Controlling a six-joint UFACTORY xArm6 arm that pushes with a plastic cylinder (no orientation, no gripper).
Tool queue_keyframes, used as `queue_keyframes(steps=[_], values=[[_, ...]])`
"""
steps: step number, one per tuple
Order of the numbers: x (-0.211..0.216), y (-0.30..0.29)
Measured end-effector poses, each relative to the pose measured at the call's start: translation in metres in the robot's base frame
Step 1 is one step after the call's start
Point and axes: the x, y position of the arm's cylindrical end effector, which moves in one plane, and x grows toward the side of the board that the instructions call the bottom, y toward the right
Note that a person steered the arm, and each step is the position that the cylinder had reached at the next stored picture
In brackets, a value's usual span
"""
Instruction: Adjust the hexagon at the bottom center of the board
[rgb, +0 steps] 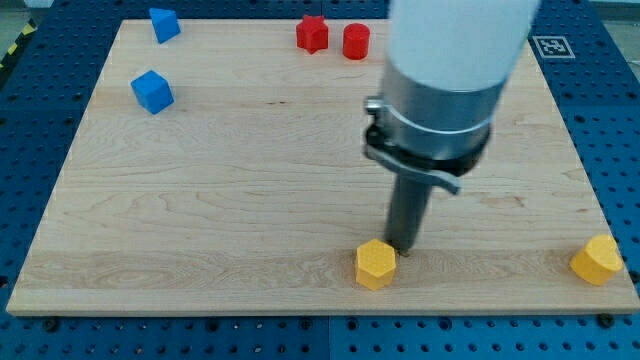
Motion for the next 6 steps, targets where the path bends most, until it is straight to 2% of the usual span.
queue_keyframes(steps=[1,3,6], values=[[0.017,0.027],[0.06,-0.008],[0.06,-0.048]])
